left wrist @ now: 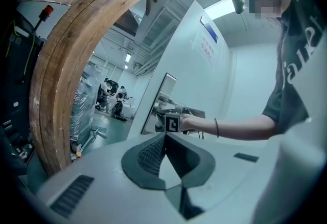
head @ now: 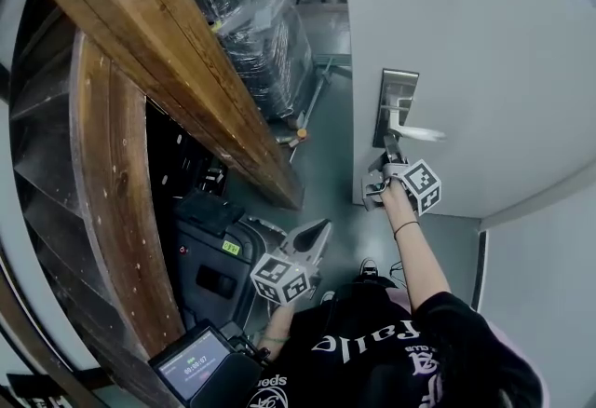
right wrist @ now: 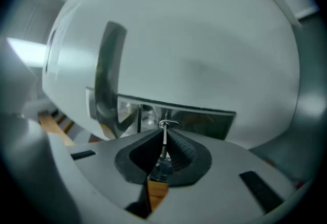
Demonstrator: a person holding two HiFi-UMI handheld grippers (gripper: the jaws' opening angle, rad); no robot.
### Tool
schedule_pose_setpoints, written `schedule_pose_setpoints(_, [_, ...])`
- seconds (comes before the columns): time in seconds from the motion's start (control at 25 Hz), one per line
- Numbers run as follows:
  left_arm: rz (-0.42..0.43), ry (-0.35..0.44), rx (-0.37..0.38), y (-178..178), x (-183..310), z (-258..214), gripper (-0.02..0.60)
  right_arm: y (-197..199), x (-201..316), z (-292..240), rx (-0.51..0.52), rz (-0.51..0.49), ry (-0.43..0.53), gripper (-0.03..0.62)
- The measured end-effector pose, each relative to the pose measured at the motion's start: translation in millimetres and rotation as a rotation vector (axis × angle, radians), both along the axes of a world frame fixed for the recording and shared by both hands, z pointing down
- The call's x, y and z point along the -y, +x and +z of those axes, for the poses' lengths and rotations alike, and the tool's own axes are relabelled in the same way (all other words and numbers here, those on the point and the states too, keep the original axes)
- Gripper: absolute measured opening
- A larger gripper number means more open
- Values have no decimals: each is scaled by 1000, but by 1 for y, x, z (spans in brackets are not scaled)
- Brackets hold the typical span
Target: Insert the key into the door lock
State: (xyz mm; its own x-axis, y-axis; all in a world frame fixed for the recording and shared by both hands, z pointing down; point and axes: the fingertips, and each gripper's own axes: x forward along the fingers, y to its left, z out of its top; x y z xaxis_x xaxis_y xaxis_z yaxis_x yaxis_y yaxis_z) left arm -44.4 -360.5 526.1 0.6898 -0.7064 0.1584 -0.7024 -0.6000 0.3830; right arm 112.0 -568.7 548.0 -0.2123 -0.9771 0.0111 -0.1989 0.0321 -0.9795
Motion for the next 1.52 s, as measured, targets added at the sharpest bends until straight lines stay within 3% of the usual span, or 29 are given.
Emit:
schedule_pose_setpoints(0.08, [-9,1,2,0,0,-2,5,3,8,-1,14,13,-14,35])
schedule_pose_setpoints(0.16, [-18,1,4,-2,-1,-3,5,2,14,-3,-67,-11,-13,36])
schedule_pose_setpoints(0.28, [-33,-1,7,-8,-2,-2,5,1,22,-4,-94,-52,-11,35])
schedule_pose_setpoints(0.4, [-46,-1,9,-12,-1,-1,5,-1,26,-5,-224,-91,1,37])
schedule_pose_setpoints(0.76, [-15,11,3,-12,-7,3,5,-9,-16,10,-384,-187,20,71])
schedule_pose_setpoints(1.08, [66,14,-14,-16,-38,0,5,-23,-103,15,-504,-242,-2,67])
schedule_pose_setpoints(1.52, [216,-36,-28,-13,-126,21,5,-31,-247,-4,-529,-193,13,46])
